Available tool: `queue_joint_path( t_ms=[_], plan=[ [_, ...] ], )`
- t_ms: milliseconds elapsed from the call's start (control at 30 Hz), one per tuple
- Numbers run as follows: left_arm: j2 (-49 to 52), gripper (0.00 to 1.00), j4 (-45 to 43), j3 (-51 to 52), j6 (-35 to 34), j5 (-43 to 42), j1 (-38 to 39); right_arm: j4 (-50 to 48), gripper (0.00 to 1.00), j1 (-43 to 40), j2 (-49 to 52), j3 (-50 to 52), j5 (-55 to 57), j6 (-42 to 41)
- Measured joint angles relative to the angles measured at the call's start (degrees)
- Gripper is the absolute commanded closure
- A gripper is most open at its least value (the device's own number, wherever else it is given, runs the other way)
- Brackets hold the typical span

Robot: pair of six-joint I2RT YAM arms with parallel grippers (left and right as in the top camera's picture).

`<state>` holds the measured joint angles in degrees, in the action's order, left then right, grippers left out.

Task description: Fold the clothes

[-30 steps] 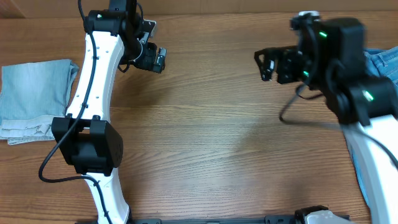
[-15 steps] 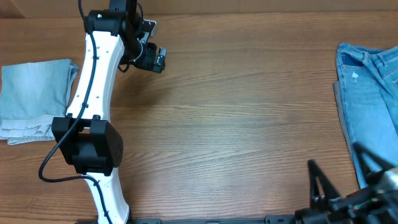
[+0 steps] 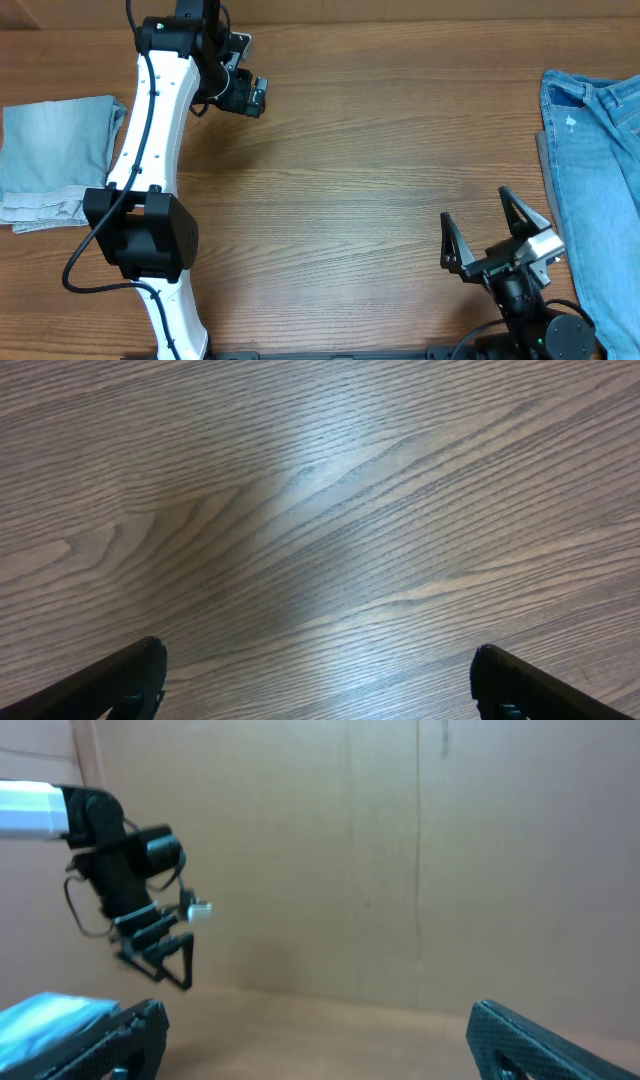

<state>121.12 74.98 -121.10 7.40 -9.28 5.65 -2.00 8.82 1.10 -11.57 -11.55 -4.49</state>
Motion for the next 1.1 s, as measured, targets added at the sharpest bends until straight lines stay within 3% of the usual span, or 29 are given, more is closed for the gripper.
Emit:
queue_joint_path(
  t_ms=[167,400,533,1100],
  plan=[
    [0.0,0.0,0.0,0.0,0.0,0.0,0.0,-3.9,0.0,-1.7,-0.3,6.5,0.0,0.0],
    [0.0,0.0,0.0,0.0,0.0,0.0,0.0,2.4,0.0,-1.7,-0.3,10.5,1.3,0.0],
    [0.0,0.0,0.0,0.0,0.0,0.0,0.0,6.1,0.0,-1.7,-0.3,10.5,1.7,0.0],
    [0.0,0.0,0.0,0.0,0.0,0.0,0.0,6.1,0.0,-1.7,-0.3,10.5,1.9,0.0]
  ],
)
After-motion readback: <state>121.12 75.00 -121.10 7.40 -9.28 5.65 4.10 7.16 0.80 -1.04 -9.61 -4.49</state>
